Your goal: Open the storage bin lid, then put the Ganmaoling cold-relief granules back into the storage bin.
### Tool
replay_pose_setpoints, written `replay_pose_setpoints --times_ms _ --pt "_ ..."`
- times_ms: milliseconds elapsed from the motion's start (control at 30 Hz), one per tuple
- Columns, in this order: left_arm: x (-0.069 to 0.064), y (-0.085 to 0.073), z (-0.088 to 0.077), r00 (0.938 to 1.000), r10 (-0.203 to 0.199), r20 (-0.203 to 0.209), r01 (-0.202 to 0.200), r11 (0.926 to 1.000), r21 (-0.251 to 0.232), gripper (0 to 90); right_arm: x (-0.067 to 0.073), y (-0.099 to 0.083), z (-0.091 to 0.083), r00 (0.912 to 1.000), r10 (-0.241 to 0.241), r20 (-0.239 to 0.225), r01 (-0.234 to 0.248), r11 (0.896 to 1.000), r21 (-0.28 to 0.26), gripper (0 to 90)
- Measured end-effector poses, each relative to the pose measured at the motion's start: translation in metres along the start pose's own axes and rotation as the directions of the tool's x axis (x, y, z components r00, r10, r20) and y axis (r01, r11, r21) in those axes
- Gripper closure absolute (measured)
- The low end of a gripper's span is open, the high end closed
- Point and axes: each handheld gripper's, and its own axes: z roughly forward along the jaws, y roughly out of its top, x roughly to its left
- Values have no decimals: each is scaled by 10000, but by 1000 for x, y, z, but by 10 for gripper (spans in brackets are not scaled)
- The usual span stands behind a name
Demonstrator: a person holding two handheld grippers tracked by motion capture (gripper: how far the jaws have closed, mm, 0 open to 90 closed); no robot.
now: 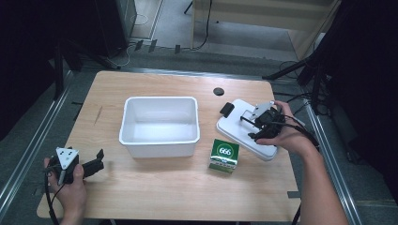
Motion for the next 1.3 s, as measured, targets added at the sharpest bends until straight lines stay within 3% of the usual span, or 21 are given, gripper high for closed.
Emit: replay_pose_setpoints --times_ms 167,300,400,900,1133,1300 --pt "0 0 0 10000 13 -4 -13 10000 8 0 11 9 -6 9985 -316 -455 315 9995 -23 0" --pt "0 0 0 10000 9 -3 -9 10000 13 0 18 15 -12 9930 -396 -1116 368 9989 -273 0" --pt "0 0 0 10000 11 -13 -11 10000 18 0 26 20 -14 9889 -644 -1340 605 9976 -335 0" --pt "0 0 0 10000 16 -41 -16 10000 14 0 56 32 -3 9680 -1452 -2046 1420 9894 -304 0" --pt "-1 1 1 10000 19 -60 -19 10000 44 0 68 39 3 9546 -1727 -2427 1718 9848 -249 0" --pt "-1 1 1 10000 -26 -51 27 10000 51 0 73 42 7 9427 -1875 -2761 1861 9820 -316 49"
